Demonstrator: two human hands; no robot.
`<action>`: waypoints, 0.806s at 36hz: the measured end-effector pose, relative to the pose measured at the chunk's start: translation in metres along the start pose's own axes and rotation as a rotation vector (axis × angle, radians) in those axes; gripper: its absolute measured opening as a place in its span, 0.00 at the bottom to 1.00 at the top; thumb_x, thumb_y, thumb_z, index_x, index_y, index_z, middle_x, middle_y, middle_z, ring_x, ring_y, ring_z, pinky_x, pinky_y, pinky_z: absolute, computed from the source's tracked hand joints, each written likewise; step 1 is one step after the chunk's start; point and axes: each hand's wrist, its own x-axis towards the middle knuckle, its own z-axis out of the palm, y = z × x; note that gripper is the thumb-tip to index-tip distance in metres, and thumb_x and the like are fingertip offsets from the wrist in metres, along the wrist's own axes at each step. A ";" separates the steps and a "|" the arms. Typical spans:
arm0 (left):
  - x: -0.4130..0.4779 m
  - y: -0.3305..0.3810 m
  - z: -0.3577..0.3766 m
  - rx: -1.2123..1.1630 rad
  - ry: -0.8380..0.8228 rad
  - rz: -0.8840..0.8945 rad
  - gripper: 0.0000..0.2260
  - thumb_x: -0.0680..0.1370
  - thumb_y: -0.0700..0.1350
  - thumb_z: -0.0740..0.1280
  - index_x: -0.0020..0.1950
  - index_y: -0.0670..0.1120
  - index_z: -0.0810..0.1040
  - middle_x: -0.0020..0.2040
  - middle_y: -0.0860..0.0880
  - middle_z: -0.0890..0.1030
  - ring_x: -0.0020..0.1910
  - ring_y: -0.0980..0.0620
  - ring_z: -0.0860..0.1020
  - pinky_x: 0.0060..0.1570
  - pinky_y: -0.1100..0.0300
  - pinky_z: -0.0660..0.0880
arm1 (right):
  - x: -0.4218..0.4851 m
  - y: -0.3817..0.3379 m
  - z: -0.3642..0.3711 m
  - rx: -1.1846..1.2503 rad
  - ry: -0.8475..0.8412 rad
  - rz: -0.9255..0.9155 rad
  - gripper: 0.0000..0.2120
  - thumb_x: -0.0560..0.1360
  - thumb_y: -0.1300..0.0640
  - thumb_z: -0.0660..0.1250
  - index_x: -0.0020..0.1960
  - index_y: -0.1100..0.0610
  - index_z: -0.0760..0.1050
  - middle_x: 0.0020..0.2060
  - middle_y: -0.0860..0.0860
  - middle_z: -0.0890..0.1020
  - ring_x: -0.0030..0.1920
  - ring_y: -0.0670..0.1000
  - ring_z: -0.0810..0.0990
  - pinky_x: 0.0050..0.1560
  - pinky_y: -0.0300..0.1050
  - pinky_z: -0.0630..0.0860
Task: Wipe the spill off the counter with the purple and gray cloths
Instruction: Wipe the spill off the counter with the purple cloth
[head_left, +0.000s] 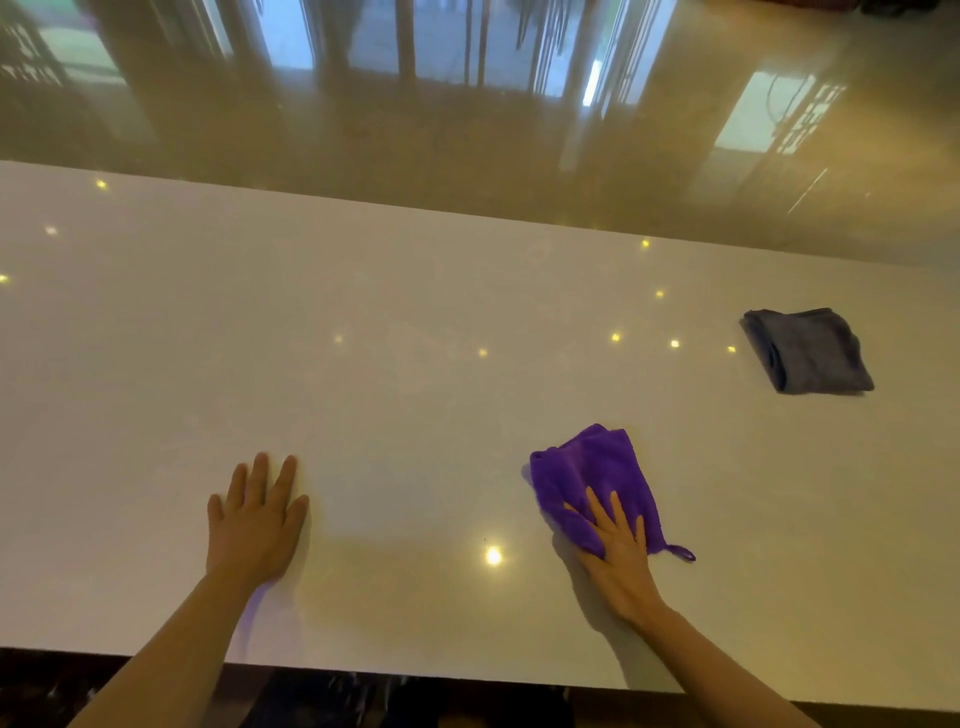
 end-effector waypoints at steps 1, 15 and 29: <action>0.000 0.000 0.001 -0.009 0.002 0.001 0.25 0.80 0.54 0.46 0.75 0.53 0.42 0.78 0.46 0.44 0.77 0.45 0.43 0.74 0.44 0.48 | -0.002 -0.007 0.005 -0.016 0.034 0.025 0.21 0.77 0.47 0.58 0.68 0.38 0.57 0.74 0.54 0.58 0.76 0.57 0.52 0.76 0.60 0.44; -0.001 -0.003 0.008 -0.075 0.038 0.036 0.25 0.80 0.54 0.45 0.75 0.53 0.43 0.78 0.46 0.44 0.77 0.45 0.42 0.74 0.43 0.45 | -0.003 -0.070 0.078 -0.308 0.108 0.186 0.44 0.68 0.29 0.26 0.74 0.51 0.50 0.76 0.57 0.53 0.76 0.63 0.46 0.73 0.67 0.45; 0.000 -0.005 0.010 -0.090 0.051 0.056 0.25 0.79 0.55 0.46 0.75 0.53 0.43 0.78 0.46 0.45 0.77 0.43 0.43 0.74 0.42 0.45 | -0.020 -0.101 0.121 -0.287 -0.009 -0.197 0.26 0.77 0.38 0.50 0.73 0.45 0.57 0.76 0.52 0.48 0.77 0.56 0.43 0.65 0.42 0.19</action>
